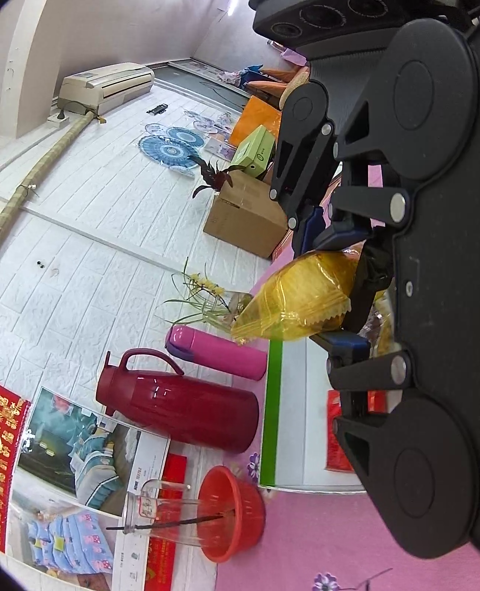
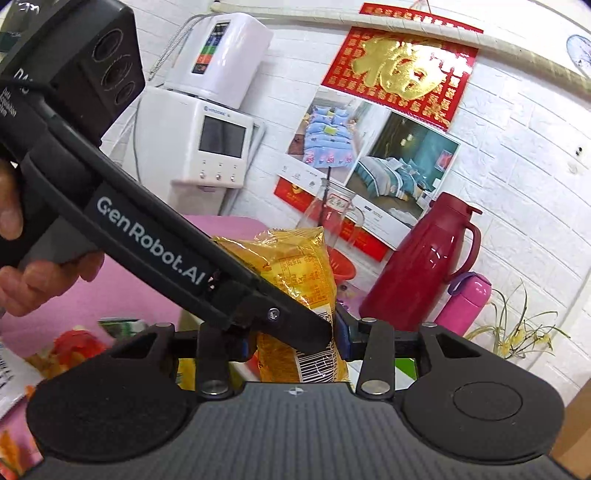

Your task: Organize snacks

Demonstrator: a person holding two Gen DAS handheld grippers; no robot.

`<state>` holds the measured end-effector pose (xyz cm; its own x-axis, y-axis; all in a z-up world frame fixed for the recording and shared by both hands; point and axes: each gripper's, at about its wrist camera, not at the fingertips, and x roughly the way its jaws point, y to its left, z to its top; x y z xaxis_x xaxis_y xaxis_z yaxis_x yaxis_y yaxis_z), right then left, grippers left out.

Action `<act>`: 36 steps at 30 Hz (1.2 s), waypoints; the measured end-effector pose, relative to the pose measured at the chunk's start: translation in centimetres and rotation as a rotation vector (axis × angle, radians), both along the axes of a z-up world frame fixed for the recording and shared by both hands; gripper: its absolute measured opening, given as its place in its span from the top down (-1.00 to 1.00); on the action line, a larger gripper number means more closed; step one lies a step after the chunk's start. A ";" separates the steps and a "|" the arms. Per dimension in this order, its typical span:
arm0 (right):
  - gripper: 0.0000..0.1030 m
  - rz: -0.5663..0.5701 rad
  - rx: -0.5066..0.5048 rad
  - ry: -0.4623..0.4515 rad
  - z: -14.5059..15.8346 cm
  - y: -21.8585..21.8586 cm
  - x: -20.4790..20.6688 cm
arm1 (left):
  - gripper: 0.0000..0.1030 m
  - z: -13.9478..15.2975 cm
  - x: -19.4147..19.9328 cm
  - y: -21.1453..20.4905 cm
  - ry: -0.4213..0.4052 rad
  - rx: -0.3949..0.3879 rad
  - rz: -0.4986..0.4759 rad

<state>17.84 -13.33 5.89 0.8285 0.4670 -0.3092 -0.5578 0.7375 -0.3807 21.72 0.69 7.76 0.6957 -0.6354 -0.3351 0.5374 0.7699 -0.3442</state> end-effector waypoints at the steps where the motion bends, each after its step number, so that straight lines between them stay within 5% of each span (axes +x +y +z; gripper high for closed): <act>1: -0.34 -0.006 0.002 0.001 -0.1 0.0 0.7 | 0.73 -0.2 0.8 0.0 0.006 -0.001 0.001; 6: -0.33 -0.035 -0.013 -0.007 -2.1 0.3 3.7 | 0.57 -2.0 4.3 0.1 0.043 0.009 0.020; 7: -0.34 -0.046 -0.017 -0.007 -2.7 0.4 4.3 | 0.32 -2.5 4.7 0.1 0.048 0.013 0.038; 9: -1.00 -0.070 -0.048 0.032 -3.9 0.8 5.9 | -0.93 -3.5 5.4 0.4 0.071 0.028 0.127; 11: -1.00 -0.104 -0.080 0.080 -5.1 1.1 6.6 | -0.92 -4.4 5.3 1.0 0.074 0.043 0.220; 16: -1.00 -0.107 -0.036 0.089 -4.1 0.7 5.6 | -0.92 -5.1 5.1 2.5 0.126 0.045 0.252; 26: -1.00 -0.109 0.081 0.167 -1.4 -1.1 1.6 | -0.91 -2.5 0.4 2.9 0.072 0.069 0.262; 36: -1.00 -0.029 0.094 0.316 -1.1 -1.3 -3.7 | -0.91 -3.5 -4.4 6.3 0.150 0.078 0.269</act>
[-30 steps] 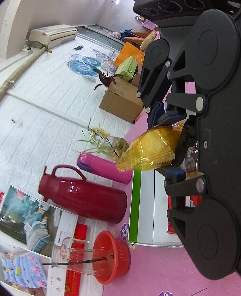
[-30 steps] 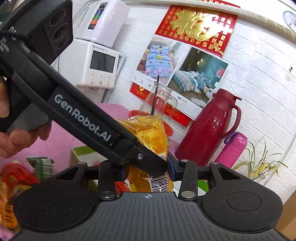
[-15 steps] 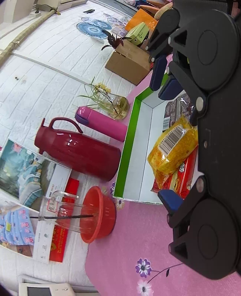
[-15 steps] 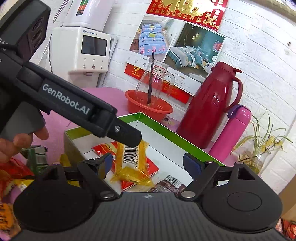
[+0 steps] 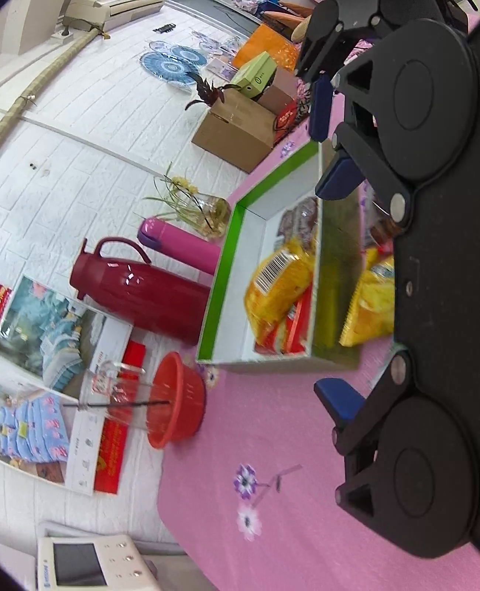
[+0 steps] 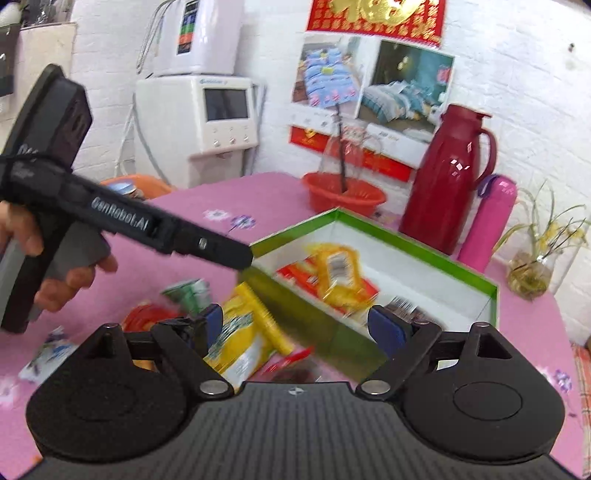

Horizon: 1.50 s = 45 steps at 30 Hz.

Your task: Organize snacks

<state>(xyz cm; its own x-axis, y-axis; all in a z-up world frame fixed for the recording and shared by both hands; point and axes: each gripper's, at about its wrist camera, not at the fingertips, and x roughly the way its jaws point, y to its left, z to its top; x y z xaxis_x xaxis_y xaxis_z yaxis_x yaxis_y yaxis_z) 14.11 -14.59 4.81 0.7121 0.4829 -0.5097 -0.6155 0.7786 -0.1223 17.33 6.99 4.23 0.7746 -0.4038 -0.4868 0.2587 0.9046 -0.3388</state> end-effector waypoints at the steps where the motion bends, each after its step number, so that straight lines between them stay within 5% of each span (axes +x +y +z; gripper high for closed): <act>1: -1.00 0.008 -0.007 0.020 -0.3 0.1 -0.4 | -0.91 -0.2 -0.2 0.4 0.013 -0.002 0.011; 8: -1.00 0.045 0.020 0.184 -3.0 1.2 -1.2 | -0.86 -1.5 -1.4 1.2 0.107 -0.058 -0.029; 18: -1.00 -0.013 0.208 0.400 -5.4 2.3 1.6 | 0.10 -3.6 1.5 -1.8 0.199 -0.061 -0.150; 25: -1.00 -0.025 0.232 0.421 -6.2 2.9 3.0 | 0.10 -5.1 3.2 -2.0 0.226 -0.040 -0.132; 30: -1.00 -0.009 0.218 0.437 -6.5 3.5 2.7 | 0.43 -5.7 2.9 -1.9 0.232 -0.034 -0.146; 35: -0.47 -0.034 0.227 0.432 -7.0 3.3 2.7 | 0.48 -5.7 2.3 -1.3 0.241 -0.052 -0.123; 38: -0.22 -0.044 0.240 0.425 -6.6 3.2 2.2 | 0.93 -5.2 1.6 -1.5 0.233 -0.068 -0.121; 45: -0.16 -0.012 0.239 0.303 -3.9 2.1 -0.6 | 0.95 -1.3 -1.2 -3.2 0.108 -0.037 -0.134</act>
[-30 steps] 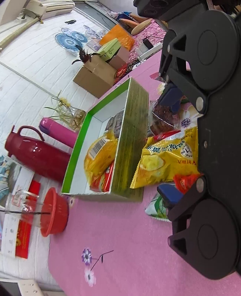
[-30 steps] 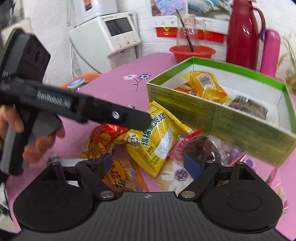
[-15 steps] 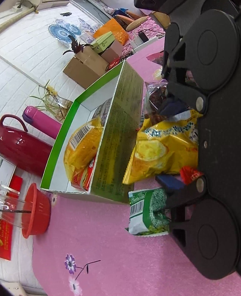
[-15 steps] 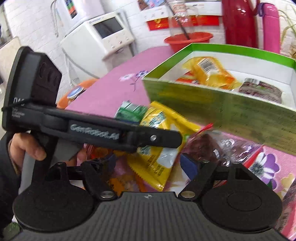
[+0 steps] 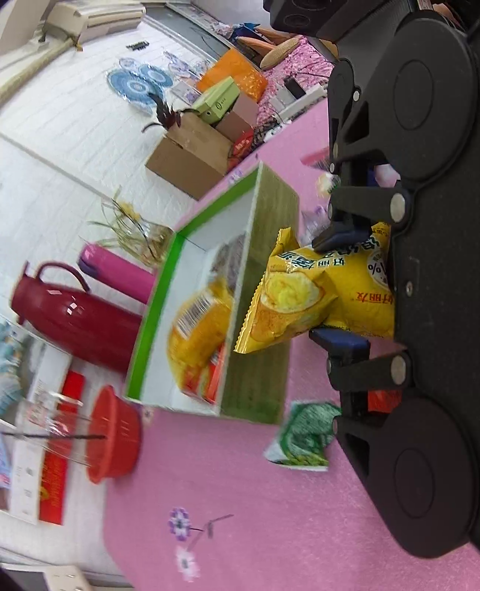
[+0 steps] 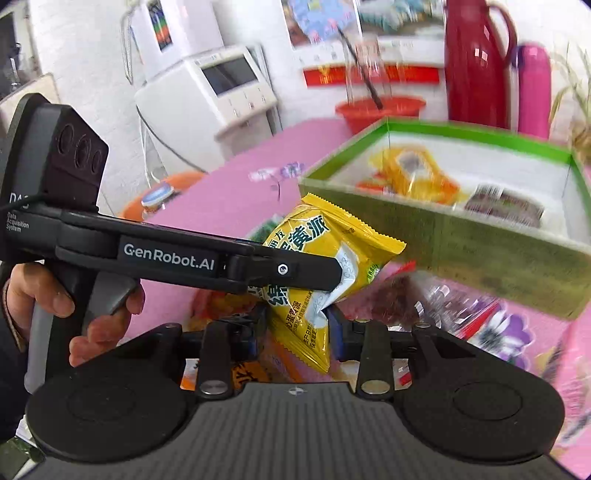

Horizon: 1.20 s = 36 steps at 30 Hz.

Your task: Organize snacks

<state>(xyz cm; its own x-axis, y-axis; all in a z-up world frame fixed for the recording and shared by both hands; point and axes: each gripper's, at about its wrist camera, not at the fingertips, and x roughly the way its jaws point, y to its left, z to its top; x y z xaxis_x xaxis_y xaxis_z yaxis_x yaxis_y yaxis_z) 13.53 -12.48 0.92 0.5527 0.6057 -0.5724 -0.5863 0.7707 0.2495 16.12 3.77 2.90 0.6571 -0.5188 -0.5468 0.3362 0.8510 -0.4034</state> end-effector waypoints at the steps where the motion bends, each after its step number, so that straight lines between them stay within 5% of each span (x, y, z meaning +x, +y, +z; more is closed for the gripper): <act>1: -0.16 -0.002 0.004 -0.021 0.5 -0.2 -0.2 | 0.95 0.7 -0.2 -0.3 -0.021 -0.003 -0.005; 15: -0.14 -0.134 -0.001 -0.215 4.9 -5.8 3.1 | 0.95 5.5 5.4 -6.6 -0.150 -0.054 -0.087; 27: -0.02 -0.221 -0.095 -0.222 3.5 -8.6 9.3 | 0.90 3.3 12.3 -8.8 -0.095 -0.080 -0.090; 28: -0.02 -0.235 -0.107 -0.223 3.2 -8.7 9.9 | 0.80 3.1 12.6 -8.8 -0.098 -0.075 -0.080; 29: -0.05 -0.247 -0.122 -0.216 2.8 -8.9 10.5 | 0.22 2.9 12.9 -8.8 -0.109 -0.067 -0.066; 30: -0.14 -0.253 -0.139 -0.202 2.3 -9.0 11.1 | -0.70 2.7 12.9 -8.8 -0.120 -0.060 -0.048; 31: -0.25 -0.253 -0.157 -0.188 1.8 -9.1 11.6 | -1.00 2.6 12.7 -8.7 -0.134 -0.051 -0.021; 33: -0.79 -0.266 -0.182 -0.179 1.0 -9.3 11.9 | -1.00 2.4 12.2 -8.7 -0.176 -0.016 0.030; 36: -1.00 -0.265 -0.182 -0.187 0.6 -9.6 11.5 | -1.00 2.3 12.4 -8.5 -0.156 0.003 0.024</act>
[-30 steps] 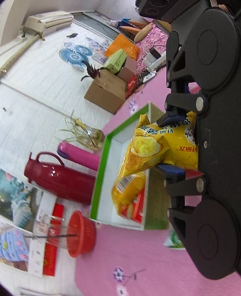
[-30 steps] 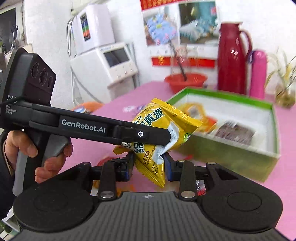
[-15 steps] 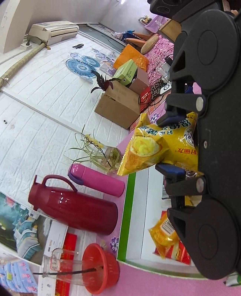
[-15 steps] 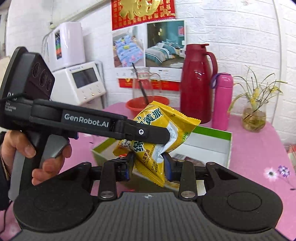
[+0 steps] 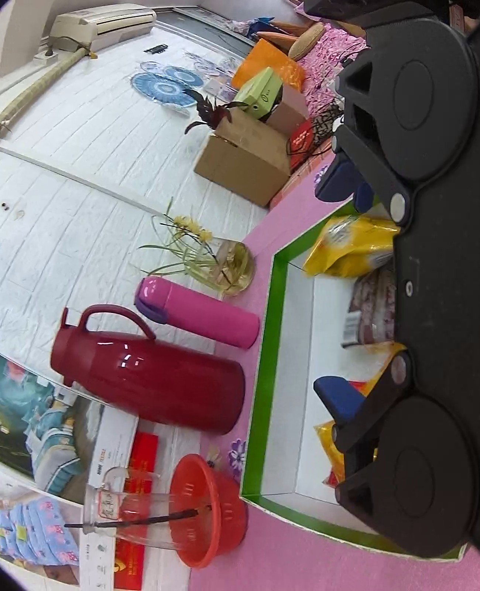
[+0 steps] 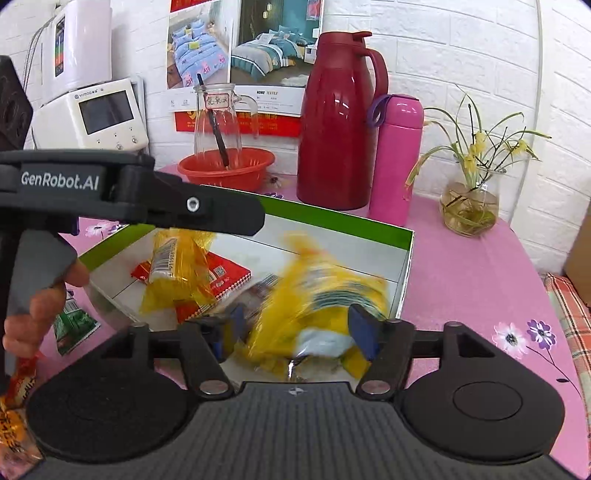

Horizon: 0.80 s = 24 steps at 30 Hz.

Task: Organize snacks
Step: 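Place the yellow snack bag into the box and open both grippers, then grasp the clear bag of red-brown snacks with both grippers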

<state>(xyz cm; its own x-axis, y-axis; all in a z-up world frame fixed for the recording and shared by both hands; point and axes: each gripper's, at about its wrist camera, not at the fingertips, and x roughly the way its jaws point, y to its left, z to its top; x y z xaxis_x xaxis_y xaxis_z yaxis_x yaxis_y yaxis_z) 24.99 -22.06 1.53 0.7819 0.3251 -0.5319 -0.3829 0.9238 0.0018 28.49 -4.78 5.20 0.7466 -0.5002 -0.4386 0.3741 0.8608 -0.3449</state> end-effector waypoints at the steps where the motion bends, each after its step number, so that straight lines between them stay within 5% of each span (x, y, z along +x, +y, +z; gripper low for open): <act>1: -1.00 0.000 -0.002 0.000 0.0 0.0 -0.2 | -1.00 0.0 0.0 0.1 0.008 -0.005 0.007; 19: -1.00 0.089 -0.014 -0.130 4.9 0.4 -9.9 | -1.00 3.4 -8.7 1.0 -0.046 -0.007 -0.020; 24: -1.00 0.091 -0.014 -0.151 5.7 -0.4 -13.1 | -1.00 3.4 -11.4 3.3 -0.002 -0.012 -0.022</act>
<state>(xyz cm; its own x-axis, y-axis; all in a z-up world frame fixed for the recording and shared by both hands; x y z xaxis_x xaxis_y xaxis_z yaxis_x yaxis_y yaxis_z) 11.90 -22.45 7.26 0.8209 0.3911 -0.4161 -0.4596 0.8850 -0.0750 17.05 -1.53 8.63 0.7361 -0.5218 -0.4311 0.3939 0.8482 -0.3541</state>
